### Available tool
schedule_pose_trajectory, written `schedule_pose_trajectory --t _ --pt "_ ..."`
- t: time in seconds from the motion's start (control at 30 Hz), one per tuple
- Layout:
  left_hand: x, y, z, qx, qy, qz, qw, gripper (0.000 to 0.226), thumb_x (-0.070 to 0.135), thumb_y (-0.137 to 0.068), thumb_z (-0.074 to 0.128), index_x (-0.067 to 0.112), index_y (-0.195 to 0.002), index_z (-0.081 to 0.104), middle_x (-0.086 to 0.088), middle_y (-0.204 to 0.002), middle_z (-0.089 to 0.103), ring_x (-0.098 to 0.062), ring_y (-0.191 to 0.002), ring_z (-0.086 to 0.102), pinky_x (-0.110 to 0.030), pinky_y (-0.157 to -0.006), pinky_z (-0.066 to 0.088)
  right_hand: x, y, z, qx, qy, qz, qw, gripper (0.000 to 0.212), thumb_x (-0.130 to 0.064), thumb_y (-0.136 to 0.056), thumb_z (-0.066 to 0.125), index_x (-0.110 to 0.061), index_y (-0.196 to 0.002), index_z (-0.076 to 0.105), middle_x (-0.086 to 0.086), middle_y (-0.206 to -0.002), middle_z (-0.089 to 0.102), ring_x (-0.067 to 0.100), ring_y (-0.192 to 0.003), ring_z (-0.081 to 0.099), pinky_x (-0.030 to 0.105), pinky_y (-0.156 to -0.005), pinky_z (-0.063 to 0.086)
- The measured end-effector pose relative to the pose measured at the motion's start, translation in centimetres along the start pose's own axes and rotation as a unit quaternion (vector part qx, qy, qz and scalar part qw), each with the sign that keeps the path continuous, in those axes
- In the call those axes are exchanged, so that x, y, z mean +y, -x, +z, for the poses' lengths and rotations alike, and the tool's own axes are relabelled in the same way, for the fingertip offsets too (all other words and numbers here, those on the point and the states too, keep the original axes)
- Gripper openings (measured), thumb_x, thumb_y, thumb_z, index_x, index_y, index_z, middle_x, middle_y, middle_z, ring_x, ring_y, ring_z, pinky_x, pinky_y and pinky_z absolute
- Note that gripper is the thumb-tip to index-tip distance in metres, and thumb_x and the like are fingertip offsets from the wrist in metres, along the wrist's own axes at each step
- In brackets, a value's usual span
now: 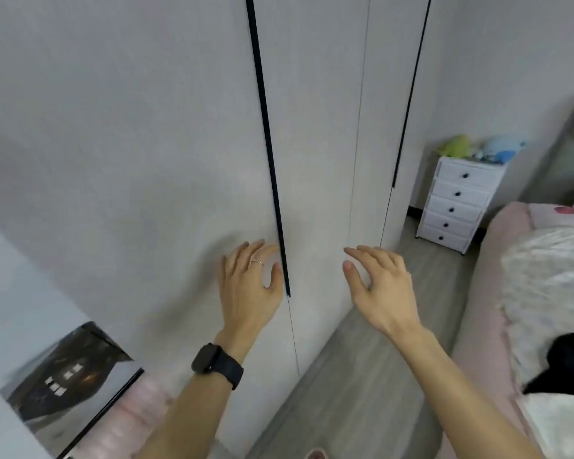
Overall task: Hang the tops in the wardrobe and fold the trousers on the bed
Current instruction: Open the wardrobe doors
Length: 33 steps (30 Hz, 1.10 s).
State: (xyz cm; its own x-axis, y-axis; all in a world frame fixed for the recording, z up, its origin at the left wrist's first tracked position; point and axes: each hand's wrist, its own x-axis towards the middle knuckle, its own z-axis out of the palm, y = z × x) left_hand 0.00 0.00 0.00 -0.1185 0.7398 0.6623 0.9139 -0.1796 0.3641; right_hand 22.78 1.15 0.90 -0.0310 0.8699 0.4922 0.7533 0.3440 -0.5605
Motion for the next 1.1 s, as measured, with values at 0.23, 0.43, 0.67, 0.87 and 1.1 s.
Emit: schedule_pose_trajectory --t 0.23,0.43,0.67,0.87,1.1 --pt "-3.0 -5.2 9.2 0.085 -0.163 -0.055 0.981 0.043 0.037 -0.085 0.063 0.028 -0.127 0.064 -0.008 -0.165 0.023 -0.028 -0.155 0.012 -0.066 -0.117 -0.005 4.4 -11.9 5.6 -0.041 -0.032 -0.026 0.998 0.032 -0.03 -0.102 0.058 -0.023 -0.131 0.068 0.001 -0.138 0.062 0.027 -0.134 0.045 0.048 -0.109 0.04" --pt "-3.5 -6.9 14.7 0.166 -0.208 -0.086 0.96 0.038 0.042 -0.09 0.06 0.026 -0.124 0.064 -0.008 -0.164 0.02 -0.034 -0.155 -0.001 -0.07 -0.114 -0.01 7.8 -18.0 10.4 -0.052 -0.066 -0.088 0.993 0.04 -0.038 -0.102 0.057 -0.028 -0.14 0.058 -0.002 -0.157 0.042 0.025 -0.141 0.035 0.049 -0.11 0.042" --pt "-1.2 -9.1 18.7 0.21 -0.236 -0.209 0.925 0.035 0.042 -0.086 0.072 0.024 -0.115 0.064 -0.003 -0.167 0.013 -0.039 -0.155 -0.001 -0.066 -0.118 -0.006 8.5 -24.8 15.8 -0.034 -0.16 -0.292 0.942 0.053 -0.034 -0.098 0.061 -0.023 -0.148 0.05 0.014 -0.164 0.024 0.036 -0.149 0.028 0.046 -0.12 0.027" --pt "1.8 -12.0 20.1 0.271 -0.255 -0.346 0.862 0.022 0.036 -0.09 0.07 0.022 -0.106 0.064 0.001 -0.166 0.017 -0.031 -0.156 0.003 -0.067 -0.118 0.004 5.9 -30.3 18.0 0.001 -0.176 -0.414 0.893 0.061 -0.039 -0.097 0.059 -0.024 -0.154 0.043 0.02 -0.165 0.02 0.039 -0.154 0.012 0.06 -0.122 0.015" --pt "2.7 -13.3 20.1 0.246 -0.302 -0.386 0.836 0.017 0.023 -0.092 0.073 0.009 -0.099 0.065 -0.009 -0.163 0.022 -0.035 -0.155 0.007 -0.072 -0.115 0.016 6.0 -31.3 20.7 0.025 -0.131 -0.449 0.884 0.069 -0.054 -0.096 0.054 -0.04 -0.157 0.025 0.004 -0.17 -0.011 0.032 -0.156 -0.007 0.058 -0.123 0.0"
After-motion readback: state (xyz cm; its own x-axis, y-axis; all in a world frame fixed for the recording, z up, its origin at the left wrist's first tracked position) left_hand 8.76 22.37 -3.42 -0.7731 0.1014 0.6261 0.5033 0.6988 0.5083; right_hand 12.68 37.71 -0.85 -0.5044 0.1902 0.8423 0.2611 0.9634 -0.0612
